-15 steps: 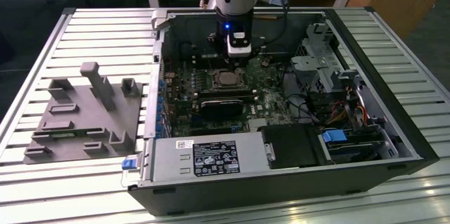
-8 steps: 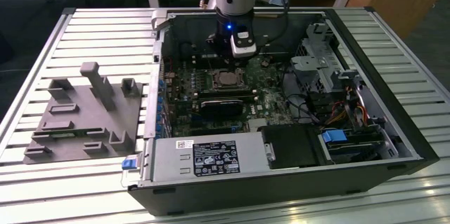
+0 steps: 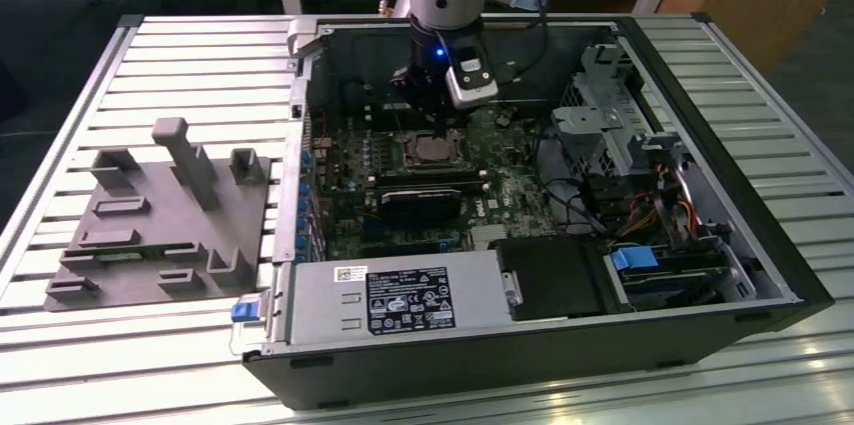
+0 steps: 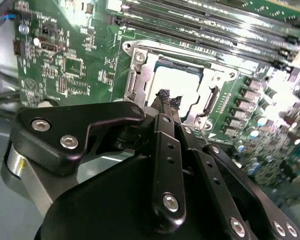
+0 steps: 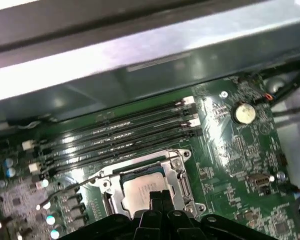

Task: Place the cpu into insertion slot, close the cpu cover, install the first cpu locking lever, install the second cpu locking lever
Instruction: 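Close the cpu cover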

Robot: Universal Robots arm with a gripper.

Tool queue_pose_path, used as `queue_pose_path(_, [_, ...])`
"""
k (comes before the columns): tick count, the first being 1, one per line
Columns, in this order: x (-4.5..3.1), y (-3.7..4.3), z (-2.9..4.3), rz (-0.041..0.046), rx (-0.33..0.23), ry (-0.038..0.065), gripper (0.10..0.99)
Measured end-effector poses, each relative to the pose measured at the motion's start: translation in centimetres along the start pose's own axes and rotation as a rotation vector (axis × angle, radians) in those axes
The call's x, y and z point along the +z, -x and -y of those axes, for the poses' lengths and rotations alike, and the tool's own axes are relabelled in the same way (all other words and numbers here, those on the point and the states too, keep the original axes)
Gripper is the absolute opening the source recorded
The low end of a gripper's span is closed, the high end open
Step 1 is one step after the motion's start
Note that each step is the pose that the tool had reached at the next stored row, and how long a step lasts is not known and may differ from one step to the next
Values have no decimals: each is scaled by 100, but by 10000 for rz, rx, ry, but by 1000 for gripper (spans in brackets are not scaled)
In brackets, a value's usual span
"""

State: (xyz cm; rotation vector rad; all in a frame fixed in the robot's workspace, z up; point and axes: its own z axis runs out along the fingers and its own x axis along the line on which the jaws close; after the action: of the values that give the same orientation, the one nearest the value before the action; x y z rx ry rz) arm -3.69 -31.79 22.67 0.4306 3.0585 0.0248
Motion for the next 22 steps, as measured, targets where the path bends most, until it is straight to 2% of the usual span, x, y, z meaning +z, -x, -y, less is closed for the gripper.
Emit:
queue_pose_path(12, [11,-2,1,-26,-2066,37,102])
queue_pose_path(18, [11,-2,1,-29,-2205,43,102])
queue_pose_path(19, [12,-2,1,-46,-2208,42,102])
queue_pose_path(20, [13,-1,0,-108,-2208,32,102])
queue_pose_path(21, [13,1,0,-202,-2206,16,102])
queue_pose_path(22, [14,3,-1,-330,-2204,-8,102])
